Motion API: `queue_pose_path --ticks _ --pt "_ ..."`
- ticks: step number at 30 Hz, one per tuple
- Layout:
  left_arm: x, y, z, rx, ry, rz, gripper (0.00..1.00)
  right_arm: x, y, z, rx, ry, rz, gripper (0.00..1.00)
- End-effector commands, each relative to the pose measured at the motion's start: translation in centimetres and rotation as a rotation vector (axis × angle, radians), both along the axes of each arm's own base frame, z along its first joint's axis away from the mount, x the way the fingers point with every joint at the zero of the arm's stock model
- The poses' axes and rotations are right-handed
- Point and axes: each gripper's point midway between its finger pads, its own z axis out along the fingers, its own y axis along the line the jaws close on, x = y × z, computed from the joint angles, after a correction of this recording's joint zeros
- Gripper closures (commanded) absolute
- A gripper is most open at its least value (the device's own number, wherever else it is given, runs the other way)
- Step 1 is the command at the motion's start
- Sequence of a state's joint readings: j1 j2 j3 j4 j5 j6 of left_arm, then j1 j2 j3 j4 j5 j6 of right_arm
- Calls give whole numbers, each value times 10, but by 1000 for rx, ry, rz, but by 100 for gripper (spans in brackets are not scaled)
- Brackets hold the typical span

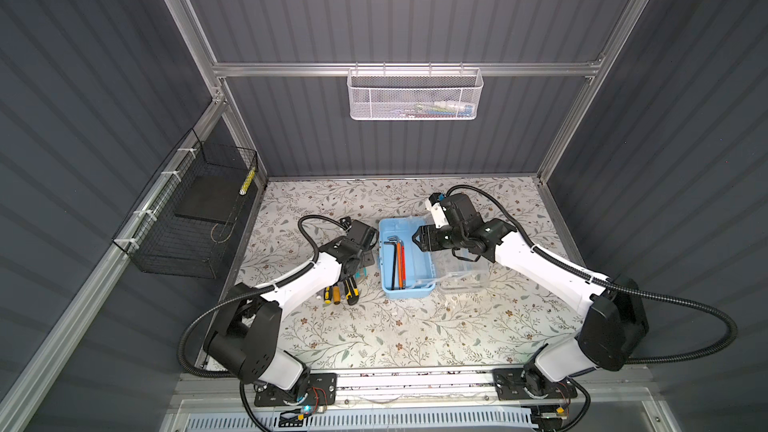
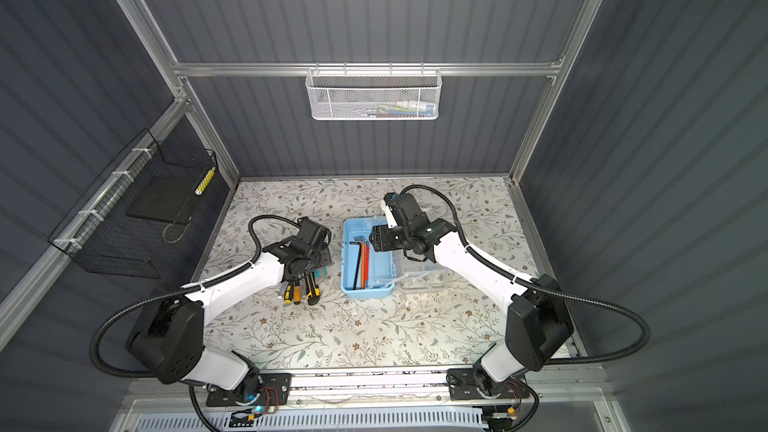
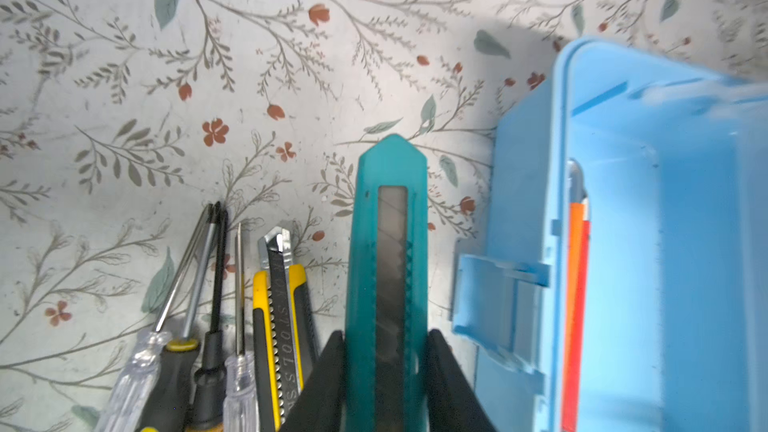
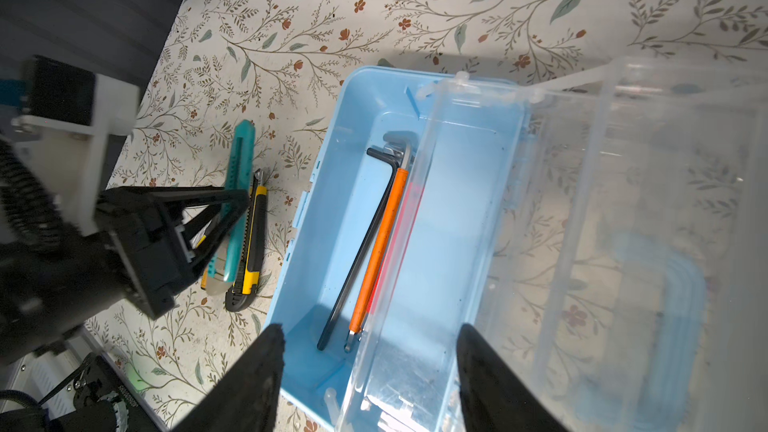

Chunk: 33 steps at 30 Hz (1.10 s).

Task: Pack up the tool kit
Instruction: 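Lift the teal box cutter with the left gripper and lower it into the box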

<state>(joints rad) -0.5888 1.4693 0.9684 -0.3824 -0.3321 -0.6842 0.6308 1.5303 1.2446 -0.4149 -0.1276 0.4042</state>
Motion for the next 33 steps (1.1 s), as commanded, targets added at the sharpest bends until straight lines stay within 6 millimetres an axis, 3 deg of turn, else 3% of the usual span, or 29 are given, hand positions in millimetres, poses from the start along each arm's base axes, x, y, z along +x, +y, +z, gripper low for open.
queue_pose_path --ticks 1,5,12,17,22,33 --pt "3 -9 41 -62 -67 -30 80 4 -8 23 37 -47 -28 33" --pt "8 -36 69 -221 -114 -75 81 5 -22 35 52 -81 -65 33" --pt "14 -118 98 -391 -163 -222 82 8 -51 45 60 -114 -137 33" --pt "18 -167 90 -447 -147 -289 82 4 -61 48 66 -123 -158 33" --pt "24 -200 72 -475 -114 -312 82 1 -67 48 71 -123 -170 33" --pt "28 -228 44 -523 -45 -328 81 -1 -73 45 71 -118 -177 33"
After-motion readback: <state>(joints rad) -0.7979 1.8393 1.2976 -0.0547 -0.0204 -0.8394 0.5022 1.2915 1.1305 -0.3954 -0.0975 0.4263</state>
